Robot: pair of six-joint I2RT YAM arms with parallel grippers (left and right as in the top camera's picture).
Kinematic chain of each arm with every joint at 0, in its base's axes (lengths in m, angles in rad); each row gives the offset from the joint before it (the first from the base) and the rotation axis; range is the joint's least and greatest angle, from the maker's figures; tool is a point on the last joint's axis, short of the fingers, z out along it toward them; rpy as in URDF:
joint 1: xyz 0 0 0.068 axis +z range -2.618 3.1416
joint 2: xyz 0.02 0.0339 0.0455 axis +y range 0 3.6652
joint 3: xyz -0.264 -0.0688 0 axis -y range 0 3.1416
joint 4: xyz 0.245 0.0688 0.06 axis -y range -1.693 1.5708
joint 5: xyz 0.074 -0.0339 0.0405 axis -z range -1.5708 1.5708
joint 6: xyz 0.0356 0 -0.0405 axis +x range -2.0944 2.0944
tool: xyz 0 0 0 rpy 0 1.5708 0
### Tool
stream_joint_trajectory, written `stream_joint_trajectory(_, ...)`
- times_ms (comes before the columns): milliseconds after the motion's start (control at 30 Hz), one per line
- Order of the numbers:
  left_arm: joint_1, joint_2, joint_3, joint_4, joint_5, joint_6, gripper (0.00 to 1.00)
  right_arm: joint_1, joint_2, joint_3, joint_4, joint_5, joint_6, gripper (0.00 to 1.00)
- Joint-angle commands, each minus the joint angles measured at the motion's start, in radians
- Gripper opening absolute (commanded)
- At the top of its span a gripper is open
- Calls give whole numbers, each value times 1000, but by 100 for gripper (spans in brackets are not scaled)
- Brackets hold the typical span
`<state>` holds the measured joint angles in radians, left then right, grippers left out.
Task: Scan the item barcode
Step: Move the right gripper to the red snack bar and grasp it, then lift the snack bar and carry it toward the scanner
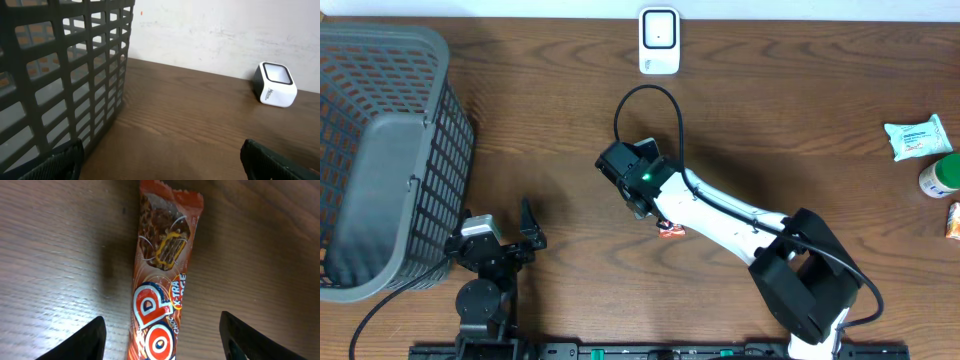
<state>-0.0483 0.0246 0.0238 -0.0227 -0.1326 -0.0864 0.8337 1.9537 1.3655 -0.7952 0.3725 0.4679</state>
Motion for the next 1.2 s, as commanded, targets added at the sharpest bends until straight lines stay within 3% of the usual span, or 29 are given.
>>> stream_joint_trajectory(0,3,-1,-19,-35,-6,-13,100,2,26,-13,17,15,25,66)
stream_joint_trajectory(267,3,-1,-19,-35,-6,-13,100,14,29,-24,51,13,25,59)
stream_joint_trajectory(500,3,-1,-19,-35,-6,-13,100,-2,40,-108,142,12,25,68)
stream_joint_trajectory(600,3,-1,-19,-34,-6,-13,100,-2,68,-124,153,10,25,66)
stream_joint_trajectory(667,3,-1,-19,-35,-6,-13,100,-1,103,-124,156,11,15,56)
stream_joint_trajectory(733,3,-1,-19,-35,-6,-13,100,-1,129,-124,160,13,-3,27)
stream_joint_trajectory(767,3,-1,-19,-35,-6,-13,100,-2,140,-124,159,19,-5,18)
stream_joint_trajectory(867,3,-1,-19,-34,-6,-13,100,0,133,-118,153,40,-43,1)
stream_joint_trajectory(1033,3,-1,-19,-35,-6,-13,100,-11,73,-46,49,12,-67,1)
stream_joint_trajectory(1167,3,-1,-19,-35,-6,-13,100,-71,-6,19,-30,-413,-283,1)
